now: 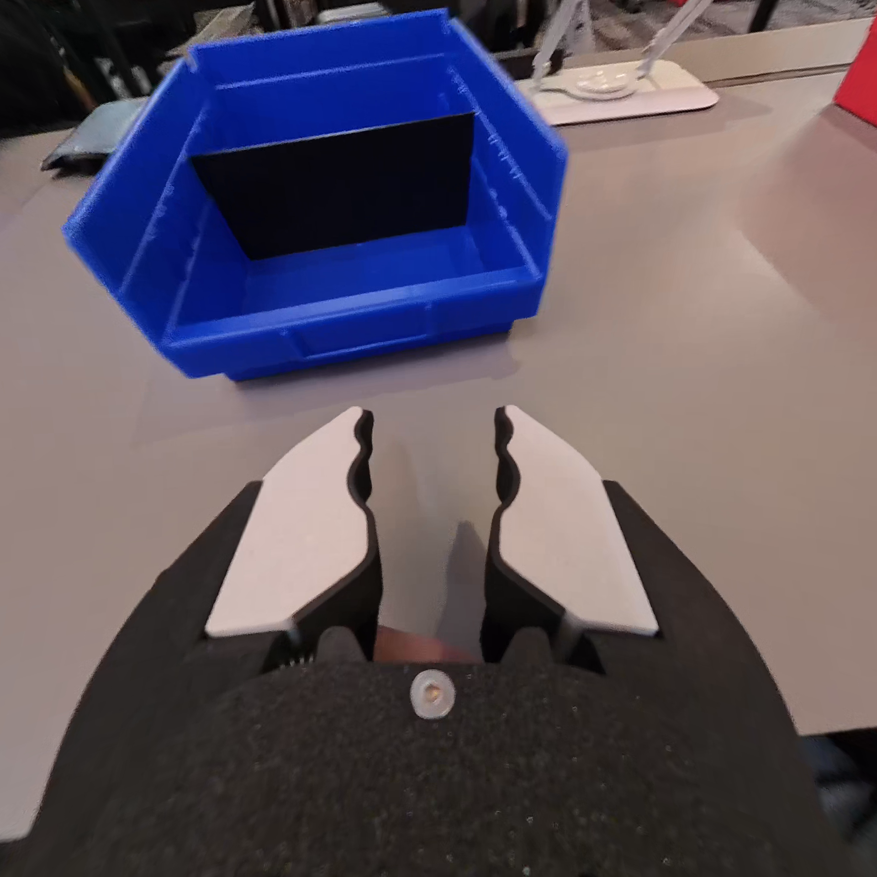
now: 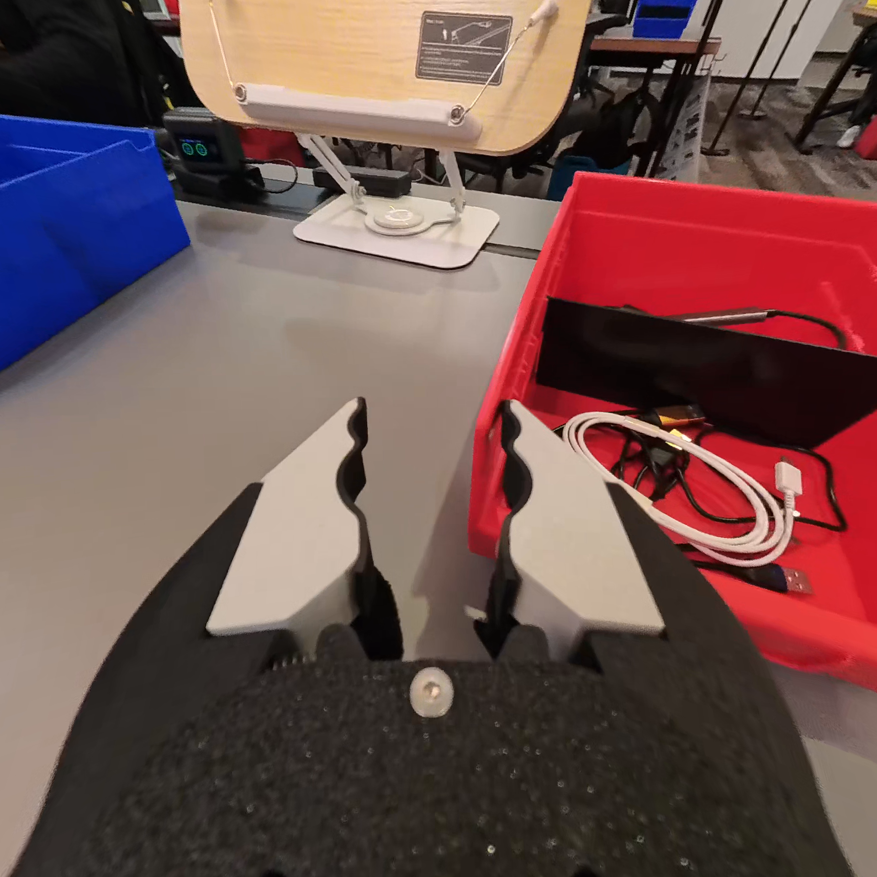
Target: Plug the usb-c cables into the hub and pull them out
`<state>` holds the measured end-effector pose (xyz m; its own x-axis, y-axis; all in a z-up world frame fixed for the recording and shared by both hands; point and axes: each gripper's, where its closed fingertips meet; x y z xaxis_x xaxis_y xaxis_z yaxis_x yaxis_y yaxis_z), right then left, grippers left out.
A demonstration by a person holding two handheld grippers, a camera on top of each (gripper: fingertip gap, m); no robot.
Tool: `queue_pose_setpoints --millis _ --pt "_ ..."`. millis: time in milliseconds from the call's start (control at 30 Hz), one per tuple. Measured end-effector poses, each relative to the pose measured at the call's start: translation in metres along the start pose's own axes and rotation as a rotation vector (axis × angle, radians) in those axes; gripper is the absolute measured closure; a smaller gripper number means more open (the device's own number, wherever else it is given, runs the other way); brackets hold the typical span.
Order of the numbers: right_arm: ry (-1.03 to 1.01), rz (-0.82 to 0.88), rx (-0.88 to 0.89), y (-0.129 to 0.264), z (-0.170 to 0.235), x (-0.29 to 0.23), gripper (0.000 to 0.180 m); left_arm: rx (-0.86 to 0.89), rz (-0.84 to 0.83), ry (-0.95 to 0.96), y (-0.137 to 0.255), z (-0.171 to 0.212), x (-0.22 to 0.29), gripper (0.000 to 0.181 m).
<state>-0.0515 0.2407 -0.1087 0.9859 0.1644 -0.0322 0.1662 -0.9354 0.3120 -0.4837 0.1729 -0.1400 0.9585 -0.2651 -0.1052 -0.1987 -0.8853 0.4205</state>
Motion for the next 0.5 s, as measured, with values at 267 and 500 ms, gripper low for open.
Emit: queue_pose_setpoints --millis 267,500 --pt "-0.009 -0.355 -0.008 0.033 0.012 -0.073 0.145 0.119 0.278 -0.104 -0.008 -0.033 0.105 0.131" --pt "-0.034 0.120 0.249 0.104 -0.022 0.008 0.143 0.157 0.528 -0.129 -0.026 -0.068 0.211 0.150"
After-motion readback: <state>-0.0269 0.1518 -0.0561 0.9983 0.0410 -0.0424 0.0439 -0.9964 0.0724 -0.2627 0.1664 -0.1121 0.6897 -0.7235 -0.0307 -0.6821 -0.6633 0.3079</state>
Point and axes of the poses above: each gripper's, where its closed fingertips meet, y back along the fingers, z out of its underside, x = y × z across the jaws, and after that the axes turned 2 degrees about -y, right-handed
